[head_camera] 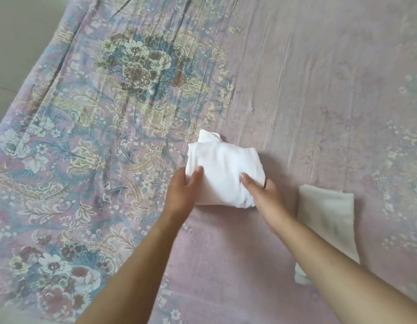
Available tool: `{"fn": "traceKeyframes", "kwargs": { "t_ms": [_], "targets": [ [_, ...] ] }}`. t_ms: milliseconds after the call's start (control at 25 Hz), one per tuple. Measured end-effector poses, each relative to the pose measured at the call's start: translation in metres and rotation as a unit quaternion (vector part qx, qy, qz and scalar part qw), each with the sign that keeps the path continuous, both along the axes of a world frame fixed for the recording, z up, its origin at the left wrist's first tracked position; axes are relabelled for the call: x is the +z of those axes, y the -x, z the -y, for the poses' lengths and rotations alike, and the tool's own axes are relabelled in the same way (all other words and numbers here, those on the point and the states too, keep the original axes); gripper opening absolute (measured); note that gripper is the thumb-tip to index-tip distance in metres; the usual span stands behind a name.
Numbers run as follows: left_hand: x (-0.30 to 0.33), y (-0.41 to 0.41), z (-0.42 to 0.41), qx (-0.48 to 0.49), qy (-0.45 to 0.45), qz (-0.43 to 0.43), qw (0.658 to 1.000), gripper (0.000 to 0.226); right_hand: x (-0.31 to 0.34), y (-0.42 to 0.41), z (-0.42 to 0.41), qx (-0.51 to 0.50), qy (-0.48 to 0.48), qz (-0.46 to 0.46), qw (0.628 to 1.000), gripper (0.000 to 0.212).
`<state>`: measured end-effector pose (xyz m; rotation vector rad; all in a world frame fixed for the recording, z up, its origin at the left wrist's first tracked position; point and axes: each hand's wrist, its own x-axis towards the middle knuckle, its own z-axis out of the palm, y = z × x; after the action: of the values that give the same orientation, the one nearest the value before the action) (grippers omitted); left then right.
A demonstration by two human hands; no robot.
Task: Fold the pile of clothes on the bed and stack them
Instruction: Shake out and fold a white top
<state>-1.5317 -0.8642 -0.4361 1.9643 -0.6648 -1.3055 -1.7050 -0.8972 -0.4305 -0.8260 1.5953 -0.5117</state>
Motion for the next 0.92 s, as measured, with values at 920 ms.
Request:
{"fn": "traceKeyframes", "kwargs": {
  "t_ms": [920],
  "targets": [
    [-0.037, 0.000, 0.069, -0.216, -0.076, 0.456, 0.860, 0.044, -0.056, -0.033, 0.057, 0.037, 0.229, -0.396, 0.888, 0.030]
  ]
}}
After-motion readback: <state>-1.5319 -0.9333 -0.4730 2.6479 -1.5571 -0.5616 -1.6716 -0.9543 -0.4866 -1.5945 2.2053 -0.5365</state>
